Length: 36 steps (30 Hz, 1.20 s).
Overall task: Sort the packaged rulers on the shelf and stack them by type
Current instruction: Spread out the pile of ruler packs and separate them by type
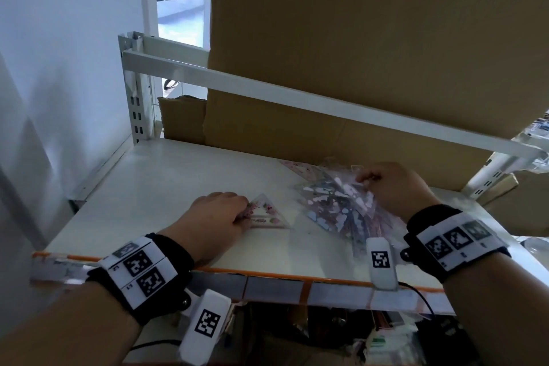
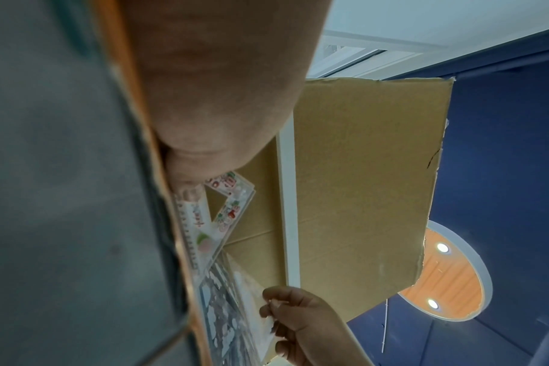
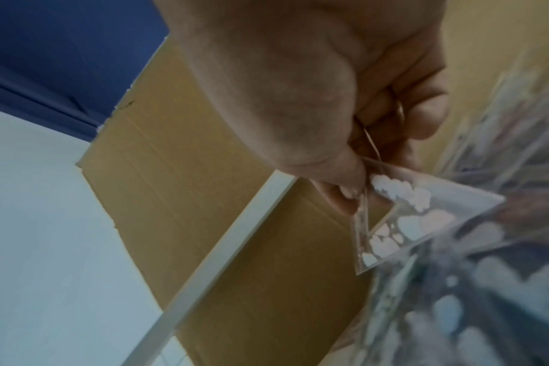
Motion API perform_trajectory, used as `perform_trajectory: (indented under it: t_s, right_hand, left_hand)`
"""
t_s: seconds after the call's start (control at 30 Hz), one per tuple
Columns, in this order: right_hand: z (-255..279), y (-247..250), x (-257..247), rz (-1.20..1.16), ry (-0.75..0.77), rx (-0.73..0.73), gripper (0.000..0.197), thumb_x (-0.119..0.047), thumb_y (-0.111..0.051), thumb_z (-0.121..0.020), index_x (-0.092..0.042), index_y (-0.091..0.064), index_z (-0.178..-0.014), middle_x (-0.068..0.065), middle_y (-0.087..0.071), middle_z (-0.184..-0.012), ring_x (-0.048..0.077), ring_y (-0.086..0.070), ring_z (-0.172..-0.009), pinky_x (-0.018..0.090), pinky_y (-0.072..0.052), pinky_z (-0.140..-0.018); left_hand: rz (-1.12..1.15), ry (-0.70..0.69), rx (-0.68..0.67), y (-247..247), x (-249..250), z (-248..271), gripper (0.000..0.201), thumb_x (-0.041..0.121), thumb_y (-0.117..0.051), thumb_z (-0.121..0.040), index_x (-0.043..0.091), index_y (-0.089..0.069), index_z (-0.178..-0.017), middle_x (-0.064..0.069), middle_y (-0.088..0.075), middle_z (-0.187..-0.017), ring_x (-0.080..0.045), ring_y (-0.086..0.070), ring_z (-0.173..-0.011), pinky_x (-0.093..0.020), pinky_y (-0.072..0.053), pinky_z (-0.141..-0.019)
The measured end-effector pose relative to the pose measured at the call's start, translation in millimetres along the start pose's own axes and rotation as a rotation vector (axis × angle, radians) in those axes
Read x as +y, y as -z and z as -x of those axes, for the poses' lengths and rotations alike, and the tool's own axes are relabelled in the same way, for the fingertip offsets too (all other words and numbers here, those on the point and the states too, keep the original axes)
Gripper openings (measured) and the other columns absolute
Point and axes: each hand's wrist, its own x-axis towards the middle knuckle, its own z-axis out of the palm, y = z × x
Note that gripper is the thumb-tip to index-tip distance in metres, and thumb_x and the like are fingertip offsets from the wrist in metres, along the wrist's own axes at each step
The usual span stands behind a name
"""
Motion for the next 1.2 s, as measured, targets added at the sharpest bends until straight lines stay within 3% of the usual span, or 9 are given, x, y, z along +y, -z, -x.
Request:
perform_trajectory:
  t_s: [0.3, 0.37, 0.43, 0.53, 0.6, 0.7, 0.83, 0.97, 1.2]
  right_hand:
    - [7.7, -3.5, -15.7, 0.503, -0.114, -0.117, 0.030, -0.033, -0.051, -0.086, -0.031, -0.060, -0.114, 0.007, -0.057, -0.120, 0.032, -0.054, -0.111, 0.045, -0.050, -0.091]
    - [9.2, -5.8, -30.9, 0.539, -0.016, -0.044, 0.019, -0.028, -0.048, -0.087, -0.024, -0.063, -0.099, 0.003, -0.063, -0.097, 0.025, -0.061, -0.091, 0.040, -0.052, -0.077]
    - [8.2, -12.0, -46.2, 0.518, 0.095, -0.142, 0.013, -0.028, -0.049, -0.087, -0.020, -0.059, -0.088, -0.002, -0.063, -0.083, 0.021, -0.062, -0.077, 0.037, -0.054, -0.071]
    - [6.9, -26.0, -63.1, 0.592, 0.225, -0.389, 0.027, -0.041, -0.057, -0.082, -0.019, -0.057, -0.066, -0.004, -0.055, -0.071, 0.021, -0.058, -0.070, 0.031, -0.050, -0.069]
    - [7.0, -33.7, -65.5, 0.685, 0.250, -0.410, 0.039, -0.052, -0.059, -0.077, -0.021, -0.042, -0.061, -0.006, -0.044, -0.066, 0.020, -0.052, -0.067, 0.031, -0.049, -0.067]
    - [5.8, -38.5, -64.0, 0.733, 0.235, -0.375, 0.036, -0.050, -0.064, -0.073, -0.021, -0.044, -0.065, -0.004, -0.050, -0.071, 0.021, -0.056, -0.073, 0.032, -0.050, -0.067]
    - [3.6, -35.4, -63.0, 0.657, 0.206, -0.398, 0.023, -0.035, -0.063, -0.077, -0.018, -0.054, -0.064, -0.002, -0.057, -0.069, 0.018, -0.055, -0.067, 0.028, -0.044, -0.063]
    - [-0.6, -21.0, -60.0, 0.409, 0.154, -0.403, 0.009, -0.023, -0.067, -0.086, -0.021, -0.074, -0.082, -0.004, -0.070, -0.083, 0.013, -0.065, -0.078, 0.025, -0.049, -0.063]
    - [3.0, 0.0, -49.1, -0.247, 0.069, -0.228, 0.015, -0.024, -0.071, -0.088, -0.030, -0.061, -0.096, 0.000, -0.070, -0.082, 0.015, -0.065, -0.066, 0.036, -0.053, -0.064]
  left_hand:
    - [-0.013, -0.008, 0.022, -9.3, -7.7, -4.5, 0.021, 0.043, -0.049, -0.096, 0.032, -0.037, -0.081, 0.014, -0.040, -0.080, -0.013, -0.043, -0.081, -0.031, -0.033, -0.072]
    - [-0.014, -0.006, 0.034, -10.4, -8.4, -4.8, 0.021, 0.043, -0.049, -0.095, 0.033, -0.038, -0.081, 0.014, -0.040, -0.080, -0.013, -0.043, -0.081, -0.031, -0.033, -0.071]
    - [-0.014, -0.009, 0.045, -10.9, -8.8, -4.2, 0.022, 0.043, -0.050, -0.095, 0.032, -0.038, -0.080, 0.014, -0.041, -0.078, -0.013, -0.045, -0.080, -0.031, -0.034, -0.070]
    - [-0.016, -0.014, 0.047, -10.9, -8.7, -4.2, 0.022, 0.044, -0.050, -0.095, 0.033, -0.038, -0.081, 0.013, -0.042, -0.080, -0.014, -0.044, -0.080, -0.031, -0.035, -0.071]
    - [-0.011, -0.011, 0.039, -10.7, -8.9, -4.5, 0.021, 0.044, -0.050, -0.095, 0.033, -0.038, -0.081, 0.012, -0.042, -0.081, -0.014, -0.044, -0.080, -0.031, -0.035, -0.072]
    - [-0.019, -0.007, 0.026, -10.6, -9.3, -4.6, 0.018, 0.044, -0.049, -0.095, 0.033, -0.041, -0.084, 0.011, -0.046, -0.085, -0.015, -0.047, -0.083, -0.031, -0.038, -0.073]
    - [-0.029, -0.007, 0.014, -8.6, -8.1, -4.2, 0.016, 0.043, -0.049, -0.096, 0.029, -0.046, -0.089, 0.006, -0.055, -0.094, -0.018, -0.051, -0.089, -0.032, -0.042, -0.079]
    - [-0.023, -0.016, 0.030, -7.2, -6.4, -2.5, 0.017, 0.042, -0.048, -0.097, 0.031, -0.041, -0.086, 0.006, -0.054, -0.092, -0.017, -0.050, -0.087, -0.033, -0.043, -0.078]
    - [-0.004, -0.017, 0.034, -7.3, -7.3, -2.8, 0.023, 0.041, -0.049, -0.095, 0.031, -0.039, -0.078, 0.008, -0.051, -0.085, -0.016, -0.049, -0.082, -0.034, -0.043, -0.075]
